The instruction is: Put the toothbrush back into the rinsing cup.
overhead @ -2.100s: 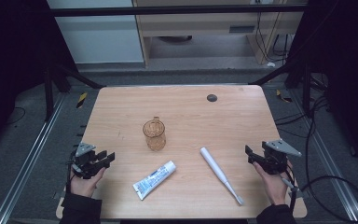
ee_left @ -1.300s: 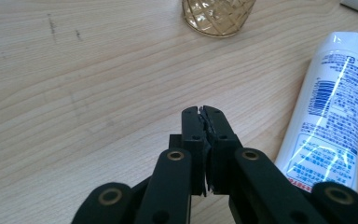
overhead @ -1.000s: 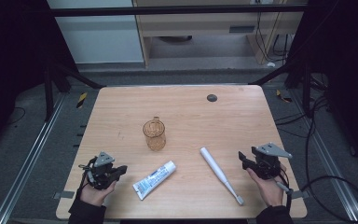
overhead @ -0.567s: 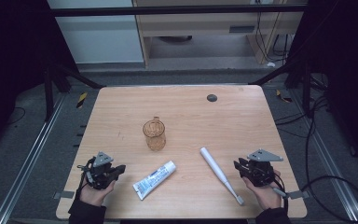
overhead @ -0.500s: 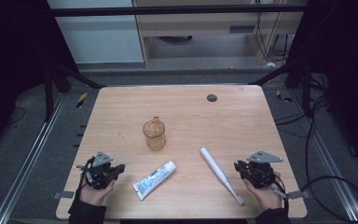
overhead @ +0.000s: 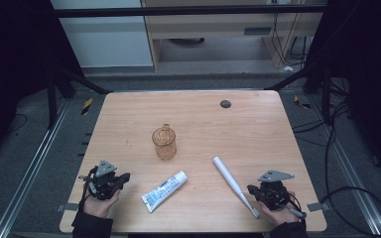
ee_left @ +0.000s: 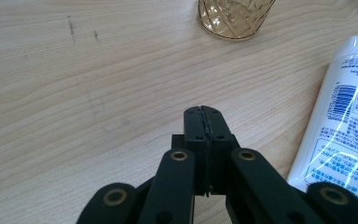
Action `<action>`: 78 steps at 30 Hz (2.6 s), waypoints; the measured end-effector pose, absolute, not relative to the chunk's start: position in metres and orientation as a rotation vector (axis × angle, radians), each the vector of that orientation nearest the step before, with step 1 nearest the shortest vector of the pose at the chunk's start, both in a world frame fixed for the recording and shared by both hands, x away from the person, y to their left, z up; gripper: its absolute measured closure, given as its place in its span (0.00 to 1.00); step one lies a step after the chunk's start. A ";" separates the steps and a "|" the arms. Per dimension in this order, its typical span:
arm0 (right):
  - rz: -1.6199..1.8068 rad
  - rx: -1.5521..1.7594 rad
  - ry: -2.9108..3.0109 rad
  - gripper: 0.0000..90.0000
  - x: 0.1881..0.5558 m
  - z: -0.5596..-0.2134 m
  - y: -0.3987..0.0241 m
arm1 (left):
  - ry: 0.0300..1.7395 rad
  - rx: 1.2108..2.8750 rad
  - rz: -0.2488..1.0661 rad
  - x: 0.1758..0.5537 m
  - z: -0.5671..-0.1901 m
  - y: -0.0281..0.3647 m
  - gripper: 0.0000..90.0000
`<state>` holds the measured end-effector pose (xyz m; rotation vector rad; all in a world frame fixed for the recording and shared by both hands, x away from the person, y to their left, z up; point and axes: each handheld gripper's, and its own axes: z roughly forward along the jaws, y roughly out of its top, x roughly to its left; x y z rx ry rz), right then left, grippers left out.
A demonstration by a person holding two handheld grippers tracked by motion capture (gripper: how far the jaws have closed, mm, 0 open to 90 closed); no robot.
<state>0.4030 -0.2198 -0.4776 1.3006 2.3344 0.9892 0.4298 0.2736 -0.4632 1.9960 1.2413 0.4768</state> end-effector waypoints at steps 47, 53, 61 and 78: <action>1.087 1.145 2.553 1.00 0.406 -0.492 -0.159 | 1.289 1.965 0.532 0.435 -0.464 0.283 0.99; 1.139 1.142 2.523 1.00 0.405 -0.487 -0.163 | 1.298 1.957 0.537 0.435 -0.464 0.284 0.99; 1.219 1.224 2.285 1.00 0.423 -0.465 -0.190 | 1.300 1.958 0.541 0.437 -0.464 0.284 0.99; 1.144 1.361 2.120 1.00 0.496 -0.476 -0.206 | 1.322 1.928 0.590 0.440 -0.464 0.290 0.99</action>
